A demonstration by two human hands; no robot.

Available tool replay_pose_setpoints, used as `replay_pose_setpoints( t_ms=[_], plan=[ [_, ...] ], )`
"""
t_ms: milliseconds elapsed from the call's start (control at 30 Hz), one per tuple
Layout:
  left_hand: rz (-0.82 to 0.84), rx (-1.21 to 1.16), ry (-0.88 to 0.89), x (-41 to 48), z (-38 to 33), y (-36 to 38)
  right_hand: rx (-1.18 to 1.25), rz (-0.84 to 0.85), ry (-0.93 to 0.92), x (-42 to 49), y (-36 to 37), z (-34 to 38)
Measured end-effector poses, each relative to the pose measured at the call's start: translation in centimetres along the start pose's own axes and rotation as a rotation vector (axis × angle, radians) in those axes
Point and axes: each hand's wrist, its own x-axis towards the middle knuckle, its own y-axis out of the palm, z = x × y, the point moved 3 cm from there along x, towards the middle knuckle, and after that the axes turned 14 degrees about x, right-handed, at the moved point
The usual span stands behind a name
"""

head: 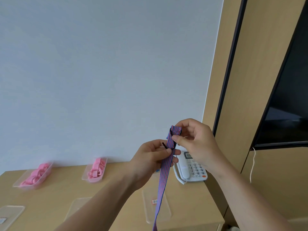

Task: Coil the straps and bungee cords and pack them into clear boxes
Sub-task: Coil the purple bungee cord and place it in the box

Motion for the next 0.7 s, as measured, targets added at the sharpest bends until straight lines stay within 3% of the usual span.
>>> replay_pose_setpoints(
  t_ms=[233, 400, 533, 700],
  plan=[
    [-0.216, 0.033, -0.135, 0.3, 0.3, 0.0, -0.136, -0.131, -0.23, -0.3, 0.6, -0.2],
    [-0.187, -0.144, -0.188, 0.7, 0.0, -0.7, -0.299, -0.176, -0.557, -1.5, 1.6, -0.7],
    [-0.199, -0.229, -0.17, 1.1, -0.4, -1.6, -0.426, -0.081, -0.736, -2.3, 2.3, -2.0],
    [-0.212, -0.156, -0.067, 0.9, -0.4, -2.4, -0.511, 0.009, -0.726, -3.2, 2.8, -3.2]
  ],
)
